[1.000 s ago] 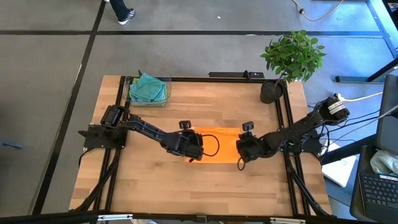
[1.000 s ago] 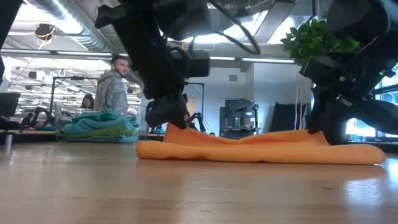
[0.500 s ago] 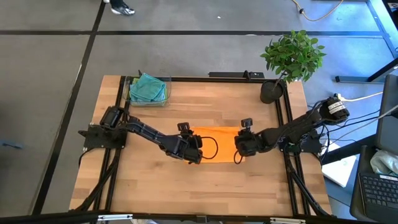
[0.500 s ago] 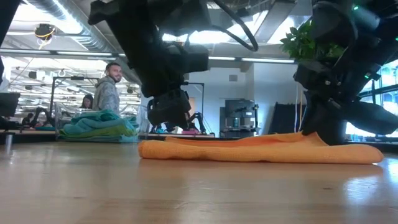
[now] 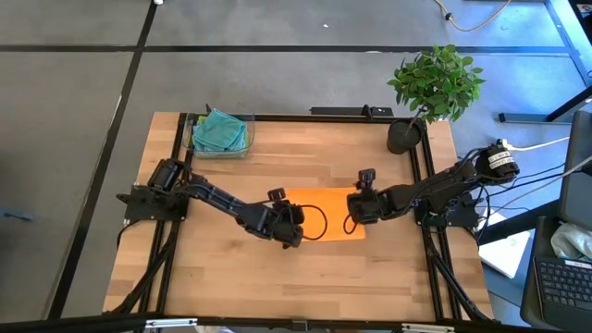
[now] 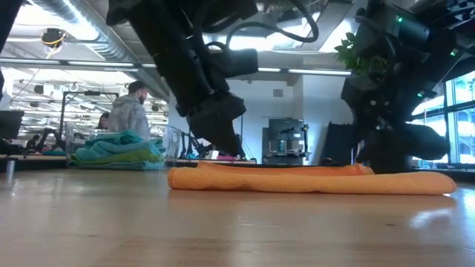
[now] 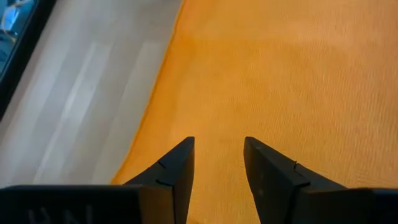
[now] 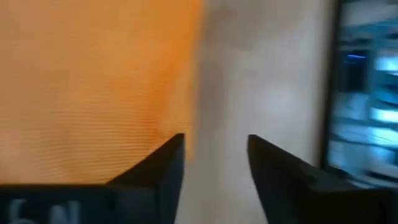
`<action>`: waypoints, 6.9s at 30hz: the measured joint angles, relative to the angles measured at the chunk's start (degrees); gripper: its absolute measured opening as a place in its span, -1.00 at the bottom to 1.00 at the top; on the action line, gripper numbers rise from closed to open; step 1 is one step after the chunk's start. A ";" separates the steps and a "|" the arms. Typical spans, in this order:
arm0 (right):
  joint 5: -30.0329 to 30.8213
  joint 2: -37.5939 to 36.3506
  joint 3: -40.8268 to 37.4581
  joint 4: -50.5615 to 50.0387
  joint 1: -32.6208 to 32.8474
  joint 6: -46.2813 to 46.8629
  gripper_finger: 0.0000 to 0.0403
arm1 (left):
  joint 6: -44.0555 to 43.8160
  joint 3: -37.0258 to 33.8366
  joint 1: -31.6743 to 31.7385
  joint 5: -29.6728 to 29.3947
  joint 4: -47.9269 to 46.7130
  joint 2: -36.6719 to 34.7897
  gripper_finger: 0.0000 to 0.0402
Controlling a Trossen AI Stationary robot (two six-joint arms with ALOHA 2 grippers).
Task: Fold microfiber towels
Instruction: Fold the orange microfiber cloth
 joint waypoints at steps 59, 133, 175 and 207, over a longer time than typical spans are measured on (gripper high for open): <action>-23.42 -0.07 3.39 -3.21 -16.97 -4.76 -0.05 | -16.00 0.18 -7.09 -0.30 5.04 7.06 -0.35; -31.72 4.02 -9.21 35.81 -11.27 -1.49 -0.36 | -47.43 0.11 -8.63 6.44 0.54 4.76 -0.38; -34.75 0.29 5.55 18.77 14.38 3.07 -0.36 | -58.09 -0.32 -15.51 5.38 1.65 3.70 -0.39; -29.99 18.05 10.95 43.22 23.34 1.57 -0.23 | -50.91 0.00 -24.10 -0.20 -10.69 0.68 -0.38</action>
